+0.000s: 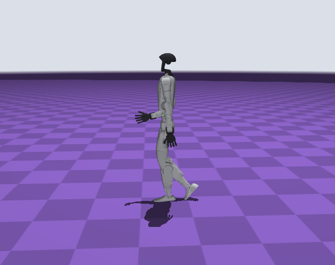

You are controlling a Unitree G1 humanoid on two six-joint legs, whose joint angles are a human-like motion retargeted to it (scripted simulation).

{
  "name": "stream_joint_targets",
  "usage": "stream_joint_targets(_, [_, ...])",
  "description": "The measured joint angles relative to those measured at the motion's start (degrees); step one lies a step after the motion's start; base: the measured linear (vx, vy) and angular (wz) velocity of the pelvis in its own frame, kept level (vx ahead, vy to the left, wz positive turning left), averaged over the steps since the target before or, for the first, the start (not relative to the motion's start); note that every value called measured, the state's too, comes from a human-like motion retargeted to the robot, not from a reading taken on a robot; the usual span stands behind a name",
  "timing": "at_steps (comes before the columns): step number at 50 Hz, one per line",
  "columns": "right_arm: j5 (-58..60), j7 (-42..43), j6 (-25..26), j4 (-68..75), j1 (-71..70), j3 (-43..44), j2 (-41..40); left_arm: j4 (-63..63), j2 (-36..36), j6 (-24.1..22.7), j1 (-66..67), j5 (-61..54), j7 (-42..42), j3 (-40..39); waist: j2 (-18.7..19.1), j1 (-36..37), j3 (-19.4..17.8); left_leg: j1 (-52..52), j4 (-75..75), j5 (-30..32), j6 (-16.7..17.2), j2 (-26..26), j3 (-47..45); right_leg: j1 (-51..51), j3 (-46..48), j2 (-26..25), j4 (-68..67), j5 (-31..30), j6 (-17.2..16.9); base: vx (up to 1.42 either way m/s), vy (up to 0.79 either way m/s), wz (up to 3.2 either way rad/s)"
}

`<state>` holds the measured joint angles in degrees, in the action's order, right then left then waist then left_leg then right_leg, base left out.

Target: Walk run

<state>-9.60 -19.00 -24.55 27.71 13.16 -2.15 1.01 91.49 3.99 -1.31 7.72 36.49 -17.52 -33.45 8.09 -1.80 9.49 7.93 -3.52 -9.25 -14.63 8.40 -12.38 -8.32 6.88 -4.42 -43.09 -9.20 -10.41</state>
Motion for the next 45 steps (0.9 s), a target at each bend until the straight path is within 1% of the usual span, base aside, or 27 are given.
stream_joint_targets(2, [-0.37,0.69,0.05,-0.17,0.91,1.26,-0.17,-2.83,1.87,-1.37,-3.97,2.20,1.81,1.09,-0.17,-1.41,-0.43,-1.98,0.10,0.18,-0.21,1.52,5.92,-2.54,-1.57,0.98,1.98,3.75,1.19,0.43,-0.05,2.59])
stream_joint_targets(4, [-0.55,1.02,-0.48,-0.32,1.92,2.43,-0.24,-5.59,3.27,-3.19,-8.11,2.85,2.41,2.26,-0.48,-3.14,-0.66,-3.56,-0.22,0.23,-0.37,2.76,11.39,-4.80,-1.12,4.14,6.43,5.37,3.41,0.55,-0.13,2.76])
stream_joint_targets(5, [-0.65,0.92,-0.67,-0.39,2.48,3.02,-0.28,-6.92,3.85,-4.10,-10.10,2.61,2.36,3.03,-0.68,-3.95,-0.63,-4.27,-0.51,0.13,-0.37,3.21,13.56,-5.81,-1.33,5.25,9.59,5.53,4.19,0.61,-0.20,2.68])
stream_joint_targets(8, [-1.73,0.12,-0.28,-0.28,3.85,4.51,-0.99,-10.25,4.53,-6.82,-15.38,0.25,1.48,4.93,-2.12,-6.02,-0.39,-6.32,-1.41,-0.32,-0.37,5.17,20.10,-8.88,-6.94,5.48,20.65,4.81,4.45,0.61,-0.24,2.39])
stream_joint_targets(10, [-2.69,-0.06,0.32,0.00,3.96,4.89,-1.39,-12.18,4.63,-8.64,-18.15,-2.20,0.70,6.03,-3.56,-7.10,-0.75,-8.43,-1.43,-0.65,-0.37,6.45,22.77,-11.12,-11.09,5.76,26.96,5.02,4.33,0.49,-0.22,1.80])
stream_joint_targets(11, [-2.86,0.14,0.51,0.09,3.82,4.88,-1.39,-13.00,4.56,-9.61,-18.95,-3.24,0.32,6.55,-4.28,-7.16,-1.07,-9.72,-1.33,-0.90,-0.37,6.94,23.40,-12.24,-11.21,6.42,29.78,4.52,4.64,0.49,-0.22,1.36])
stream_joint_targets(13, [-2.68,0.63,0.67,0.00,3.58,4.73,-1.26,-14.34,4.35,-11.44,-19.91,-4.63,-0.32,7.61,-5.15,-7.47,-1.67,-12.26,-1.26,-1.40,-0.37,7.32,24.67,-14.60,-8.59,7.69,34.97,2.69,5.53,0.70,-0.32,1.10])
stream_joint_targets(14, [-2.30,0.86,0.71,-0.18,3.33,4.59,-1.11,-14.78,4.29,-12.20,-19.99,-4.96,-0.58,8.18,-5.22,-7.74,-1.89,-13.35,-1.27,-1.51,-0.37,7.16,25.20,-15.76,-5.97,7.96,37.32,2.69,5.28,0.83,-0.40,1.02])
stream_joint_targets(15, [-1.84,1.07,0.74,-0.40,3.01,4.43,-0.95,-15.14,4.27,-12.89,-19.95,-5.20,-0.82,8.76,-5.19,-8.06,-2.07,-14.35,-1.28,-1.55,-0.37,6.91,25.68,-16.90,-3.04,8.05,39.61,3.24,4.64,0.76,-0.39,0.77])
stream_joint_targets(16, [-1.26,1.15,0.79,-0.62,2.67,4.12,-0.76,-15.06,4.36,-13.20,-19.53,-5.01,-0.92,9.16,-5.34,-8.01,-2.03,-15.23,-1.18,-1.48,-0.37,6.91,25.50,-17.61,0.09,7.96,41.43,4.98,2.19,0.69,-0.36,0.55])
stream_joint_targets(17, [-0.73,1.19,0.85,-0.82,2.36,3.80,-0.59,-14.80,4.48,-13.38,-18.98,-4.68,-0.94,9.55,-5.35,-8.05,-1.93,-16.05,-1.14,-1.20,-0.37,6.82,25.41,-18.19,3.00,7.77,42.90,6.49,1.06,0.63,-0.32,0.36])
stream_joint_targets(18, [-0.28,1.16,0.94,-0.96,2.13,3.44,-0.48,-14.15,4.66,-13.30,-18.19,-4.04,-0.80,9.93,-5.07,-8.27,-1.70,-16.78,-1.23,-0.48,-0.37,6.55,25.50,-18.55,5.48,7.39,43.70,7.57,2.56,0.73,-0.32,0.45])
stream_joint_targets(20, [0.36,1.01,1.30,-1.03,1.58,2.75,-0.16,-11.59,4.80,-12.47,-16.40,-1.97,0.05,10.56,-4.10,-9.43,-0.97,-17.96,-1.71,2.09,-0.37,6.56,26.05,-19.03,5.28,6.61,42.94,7.31,8.43,0.89,-0.32,0.67])
stream_joint_targets(22, [0.93,0.38,1.61,-1.15,1.53,2.54,0.12,-7.92,4.82,-10.46,-13.88,1.17,1.26,11.17,-3.31,-11.15,0.05,-18.65,-3.60,6.33,1.69,6.38,27.02,-18.72,5.89,6.95,39.43,4.59,10.64,0.96,-0.39,0.93])
stream_joint_targets(23, [1.29,-0.04,1.71,-1.26,1.77,2.44,0.17,-6.05,4.83,-9.19,-12.27,3.11,2.01,11.33,-2.91,-12.11,0.61,-18.93,-4.99,9.45,3.26,6.17,27.53,-18.34,7.20,7.72,38.34,2.40,9.95,1.06,-0.50,0.88])
stream_joint_targets(24, [1.62,-0.43,1.83,-1.32,1.92,2.27,0.23,-4.27,4.62,-7.78,-10.45,5.21,3.35,11.09,-2.07,-12.78,1.18,-18.63,-6.90,13.73,5.43,5.40,27.24,-18.24,0.46,6.14,37.11,2.89,9.93,1.15,-0.58,0.71])
stream_joint_targets(25, [1.93,-0.82,1.95,-1.36,2.03,2.07,0.28,-2.54,4.30,-6.30,-8.52,7.39,5.00,10.66,-1.03,-13.29,1.75,-18.04,-9.06,18.58,7.89,4.35,26.54,-18.28,-10.31,3.38,35.81,4.74,10.24,1.04,-0.48,0.35])
stream_joint_targets(27, [2.67,-1.21,2.35,-1.47,0.71,2.22,1.12,0.77,2.67,-3.30,-5.27,9.30,9.41,9.21,-0.94,-13.10,1.42,-15.89,-15.12,30.72,14.68,4.05,22.56,-18.31,-8.60,3.62,32.77,6.86,12.06,0.87,-0.31,0.04])
stream_joint_targets(28, [3.37,-1.39,2.61,-1.49,-0.09,2.11,1.68,2.85,1.97,-2.11,-3.86,9.13,11.28,8.30,-1.29,-13.52,1.36,-13.88,-19.26,35.47,18.28,3.72,19.50,-17.12,-6.36,4.46,31.61,9.11,13.29,0.86,-0.29,-0.06])
stream_joint_targets(30, [5.13,-0.83,2.56,-2.23,-1.55,1.53,2.51,5.92,1.30,-1.43,-1.30,7.43,11.20,7.94,-1.56,-13.85,0.34,-8.66,-32.06,39.25,23.41,0.67,10.95,-12.96,1.96,5.98,31.13,12.10,15.14,0.80,-0.32,-0.03])
stream_joint_targets(32, [6.59,0.53,2.12,-2.78,-3.77,1.73,2.72,5.80,0.11,-1.69,1.50,7.24,7.93,7.56,-4.81,-14.28,0.92,-3.67,-36.54,36.71,19.53,2.23,7.91,-10.86,-5.47,7.10,31.99,14.44,14.22,0.74,-0.36,0.43])
stream_joint_targets(33, [6.97,1.06,1.96,-2.78,-4.61,2.16,2.46,5.44,-0.42,-1.97,3.06,8.04,6.79,6.88,-5.47,-14.51,0.91,-0.52,-40.10,32.38,17.77,1.77,7.51,-9.76,-5.81,7.23,32.18,15.37,14.07,0.84,-0.42,0.38])
stream_joint_targets(35, [6.69,1.80,1.81,-2.93,-6.23,3.03,2.03,4.92,-1.51,-3.04,6.72,10.65,5.75,3.99,-7.53,-12.10,0.82,6.77,-45.07,24.84,15.38,0.86,4.91,-6.48,-1.76,8.95,33.93,15.98,14.15,0.79,-0.40,-0.40])
stream_joint_targets(37, [5.46,2.25,1.72,-3.45,-7.47,2.97,1.95,5.30,-1.96,-3.44,9.46,10.76,5.78,1.82,-10.13,-8.08,0.07,12.65,-44.14,19.79,14.29,2.02,3.18,-3.35,-1.71,8.72,35.71,16.68,15.07,0.80,-0.34,-1.12])
stream_joint_targets(40, [3.39,3.13,1.17,-4.52,-9.03,3.10,2.18,5.92,-2.05,-1.80,13.33,8.34,6.05,0.06,-10.90,-5.37,-1.57,18.94,-36.38,14.93,12.20,0.49,3.31,1.07,-1.91,6.50,37.58,18.28,15.54,0.84,-0.29,-0.36])
stream_joint_targets(42, [2.18,3.35,0.78,-5.19,-9.87,3.37,2.61,5.92,-2.43,-0.47,15.81,7.28,6.57,-1.66,-10.61,-4.18,-2.37,21.24,-27.77,14.05,10.87,-0.71,3.59,4.18,-0.59,4.79,38.80,19.63,16.08,0.84,-0.27,-0.12])
stream_joint_targets(45, [0.44,3.03,0.32,-5.64,-10.95,3.57,3.27,5.92,-3.36,1.49,19.30,5.52,7.00,-4.99,-10.11,-1.57,-3.53,23.79,-12.14,13.61,8.67,-3.99,0.10,9.53,-0.32,1.80,40.27,22.22,16.88,0.95,-0.25,-0.51])
